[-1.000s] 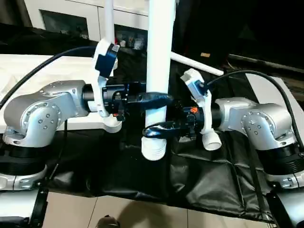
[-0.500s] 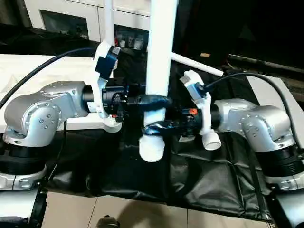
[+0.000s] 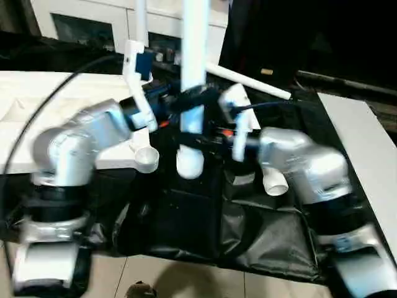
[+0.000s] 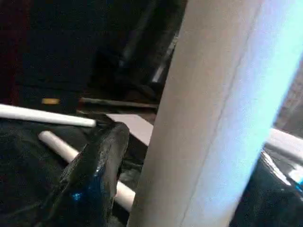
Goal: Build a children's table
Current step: Pick table leg
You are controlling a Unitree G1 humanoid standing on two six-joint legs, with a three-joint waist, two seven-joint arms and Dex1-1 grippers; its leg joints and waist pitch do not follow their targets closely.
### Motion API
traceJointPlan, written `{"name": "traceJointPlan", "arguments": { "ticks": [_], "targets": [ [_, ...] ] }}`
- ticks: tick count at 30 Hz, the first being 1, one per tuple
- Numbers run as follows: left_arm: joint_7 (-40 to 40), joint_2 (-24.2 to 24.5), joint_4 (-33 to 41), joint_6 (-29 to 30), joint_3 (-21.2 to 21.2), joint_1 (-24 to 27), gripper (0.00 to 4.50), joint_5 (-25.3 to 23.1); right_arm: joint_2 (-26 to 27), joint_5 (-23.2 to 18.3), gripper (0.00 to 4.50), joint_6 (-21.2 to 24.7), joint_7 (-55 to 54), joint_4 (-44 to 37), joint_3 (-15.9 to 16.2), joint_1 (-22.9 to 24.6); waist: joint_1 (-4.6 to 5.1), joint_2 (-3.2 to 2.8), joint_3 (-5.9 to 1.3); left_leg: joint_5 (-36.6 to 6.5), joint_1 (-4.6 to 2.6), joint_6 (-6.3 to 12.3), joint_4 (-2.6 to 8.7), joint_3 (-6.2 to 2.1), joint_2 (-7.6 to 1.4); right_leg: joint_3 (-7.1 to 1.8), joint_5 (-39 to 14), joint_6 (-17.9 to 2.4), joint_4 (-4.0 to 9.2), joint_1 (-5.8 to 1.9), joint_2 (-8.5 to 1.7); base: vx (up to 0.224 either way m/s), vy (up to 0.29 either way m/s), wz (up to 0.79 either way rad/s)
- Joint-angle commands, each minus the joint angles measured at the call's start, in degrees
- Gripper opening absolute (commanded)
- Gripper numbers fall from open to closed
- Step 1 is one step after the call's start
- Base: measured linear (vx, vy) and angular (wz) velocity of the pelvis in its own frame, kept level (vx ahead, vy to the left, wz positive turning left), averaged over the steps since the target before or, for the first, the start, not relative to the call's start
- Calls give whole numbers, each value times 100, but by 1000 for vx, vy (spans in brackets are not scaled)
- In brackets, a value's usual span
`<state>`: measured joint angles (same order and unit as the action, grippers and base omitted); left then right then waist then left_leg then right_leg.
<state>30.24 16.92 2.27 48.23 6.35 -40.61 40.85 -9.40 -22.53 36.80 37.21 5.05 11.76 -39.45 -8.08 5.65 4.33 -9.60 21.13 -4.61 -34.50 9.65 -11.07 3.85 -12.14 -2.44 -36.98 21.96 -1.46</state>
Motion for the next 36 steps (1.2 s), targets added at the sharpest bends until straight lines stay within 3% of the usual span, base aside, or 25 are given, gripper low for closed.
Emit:
{"name": "traceJointPlan", "arguments": {
  "ticks": [1, 5, 7, 8, 10, 13, 16, 19, 22, 23, 24, 25, 28, 29, 33, 36],
  "targets": [
    [-204, -70, 164, -63, -71, 34, 299, -122, 13, 160, 184, -161, -290, 98, -66, -27, 37, -133, -438, -841, -96, -445, 399, -95, -251, -367, -1005, -474, 472, -249, -659, 0, 0, 0],
    [-686, -176, 131, -25, -38, 12, 310, -327, 132, 297, 184, -294, -511, 250, -105, -90, 38, -141, -426, -1003, -107, -471, 410, -102, -249, -369, -1159, -368, 490, -244, -649, 0, 0, 0],
    [-864, -211, 101, -47, -7, 6, 294, -409, 186, 351, 184, -353, -588, 314, -149, -116, 46, -143, -426, -1009, -103, -473, 411, -105, -250, -372, -1110, -339, 487, -241, -649, 0, 0, 0],
    [-952, -228, 85, -68, 12, 2, 265, -457, 210, 377, 184, -383, -633, 349, -178, -135, 42, -143, -431, -981, -99, -466, 406, -102, -247, -375, -1075, -336, 486, -250, -656, 0, 0, 0],
    [-1034, -261, 82, -90, 33, 1, 274, -508, 242, 413, 184, -420, -689, 387, -207, -151, 47, -148, -436, -940, -102, -464, 403, -102, -251, -375, -982, -352, 475, -243, -651, 0, 0, 0],
    [-1068, -290, 123, -106, 60, 7, 231, -515, 268, 422, 184, -450, -726, 414, -230, -169, 47, -145, -438, -879, -97, -465, 403, -102, -248, -373, -840, -371, 461, -250, -646, 0, 0, 0],
    [-1087, -286, 158, -113, 34, 10, 232, -543, 269, 470, 184, -500, -716, 449, -210, -185, 52, -148, -433, -917, -96, -451, 403, -100, -245, -374, -814, -366, 459, -253, -638, 0, 0, 0],
    [-1034, -271, 179, -92, 9, 16, 198, -516, 272, 486, 184, -522, -713, 464, -200, -190, 51, -148, -431, -918, -106, -448, 404, -99, -248, -376, -870, -368, 464, -245, -644, 0, 0, 0],
    [-1012, -267, 197, -54, 22, 12, 192, -485, 294, 505, 184, -561, -713, 495, -217, -210, 55, -156, -429, -952, -107, -454, 406, -100, -249, -375, -886, -372, 468, -241, -646, 0, 0, 0],
    [-997, -248, 187, 5, 75, -24, 192, -426, 322, 442, 184, -582, -658, 494, -271, -239, 53, -153, -428, -964, -107, -456, 406, -100, -248, -377, -916, -372, 470, -244, -649, 0, 0, 0],
    [-997, -247, 187, 6, 76, -25, 189, -424, 322, 441, 240, -583, -657, 495, -272, -240, 56, -151, -429, -968, -107, -456, 406, -101, -248, -375, -927, -379, 465, -242, -649, 0, 0, 0],
    [-959, -225, 176, 113, 115, -53, 189, -336, 365, 232, 254, -423, -569, 469, -388, -254, 56, -150, -430, -971, -108, -453, 408, -101, -248, -373, -934, -379, 468, -242, -646, 0, 0, 0],
    [-710, -80, 179, 366, 96, -89, 188, -154, 334, -116, 260, -142, -269, 386, -545, -297, 51, -146, -439, -969, -114, -408, 393, -97, -240, -374, -912, -407, 450, -244, -642, 0, 0, 0],
    [-414, 66, 213, 579, 63, -93, 188, 45, 179, -376, 260, 143, 76, 336, -612, -356, 48, -158, -431, -924, -110, -405, 401, -96, -248, -375, -850, -419, 453, -232, -636, 0, 0, 0],
    [162, 403, 261, 810, -63, -198, 187, 264, -363, -635, 301, 489, 987, 236, -481, -418, 4, -171, -424, -872, -114, -353, 401, -93, -247, -374, -778, -407, 459, -248, -623, 0, 0, 0],
    [314, 485, 219, 924, -65, -313, 187, 355, -605, -772, 328, 711, 1381, 159, -399, -428, -3, -148, -433, -855, -100, -330, 389, -92, -242, -370, -836, -488, 469, -275, -648, 0, 0, 0]
  ]
}}
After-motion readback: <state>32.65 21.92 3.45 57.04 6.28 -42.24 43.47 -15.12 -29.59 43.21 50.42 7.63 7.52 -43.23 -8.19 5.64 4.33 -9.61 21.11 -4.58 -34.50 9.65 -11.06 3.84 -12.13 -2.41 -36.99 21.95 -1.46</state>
